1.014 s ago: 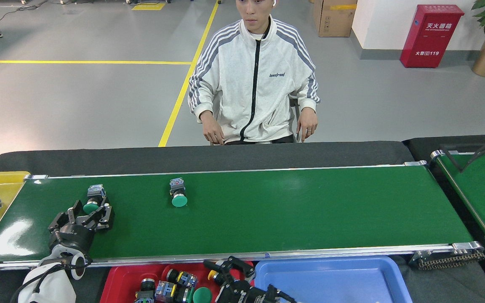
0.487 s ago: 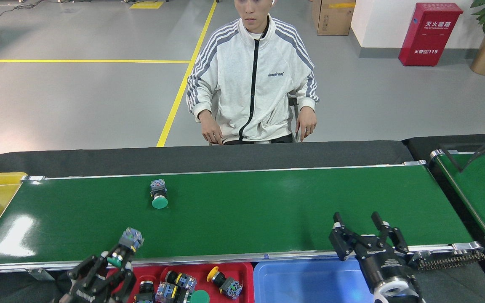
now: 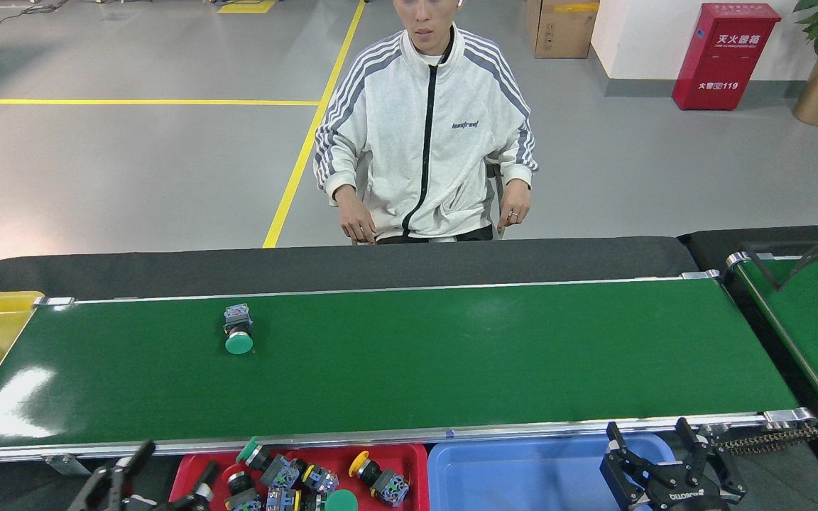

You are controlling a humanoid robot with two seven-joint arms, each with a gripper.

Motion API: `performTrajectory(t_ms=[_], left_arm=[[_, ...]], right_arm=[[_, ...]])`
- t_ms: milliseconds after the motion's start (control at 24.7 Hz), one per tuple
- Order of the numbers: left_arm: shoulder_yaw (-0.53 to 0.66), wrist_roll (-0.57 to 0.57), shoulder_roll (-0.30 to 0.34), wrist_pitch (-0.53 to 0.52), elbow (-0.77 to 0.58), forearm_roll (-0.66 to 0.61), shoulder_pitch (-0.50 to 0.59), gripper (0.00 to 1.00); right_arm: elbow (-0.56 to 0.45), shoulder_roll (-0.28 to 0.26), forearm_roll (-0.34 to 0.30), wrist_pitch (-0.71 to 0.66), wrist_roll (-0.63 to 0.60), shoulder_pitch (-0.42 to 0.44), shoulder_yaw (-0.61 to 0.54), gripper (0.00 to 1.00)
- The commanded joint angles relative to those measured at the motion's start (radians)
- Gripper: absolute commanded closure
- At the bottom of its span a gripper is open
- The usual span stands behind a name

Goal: Pick switch part from conveyor to tray
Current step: 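Grasp a green-capped switch with the left gripper, drop it in the red tray, then grasp the last green-capped switch with the left gripper, place it in the red tray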

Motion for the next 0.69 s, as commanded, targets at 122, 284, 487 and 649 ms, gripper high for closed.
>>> performTrajectory(t_ms=[122,284,487,649], left_arm=[[0.052,0.003,0.028,0.035,0.007,0.003,0.005,0.0],[0.035,0.0,0.042,0.035,0.018,-0.006,-0.035,0.0],[-0.058,-0.017,0.08,0.084,0.182,-0.107,-0.263,0.0],[-0.107,-0.015,0.083,0.159,0.392,-0.203,-0.454,0.0]], right_arm=[[-0.02,-0.055,-0.091,-0.062,-0.027,-0.005,-0.018,0.0],[-0.018,-0.056,-0.094,-0.062,-0.028,-0.015,-0.041,0.0],[-0.018,-0.056,-0.094,-0.064,-0.027,-0.015,-0.047,0.0],[-0.018,-0.058,-0.094,-0.064,-0.027,-0.015,-0.066,0.0]])
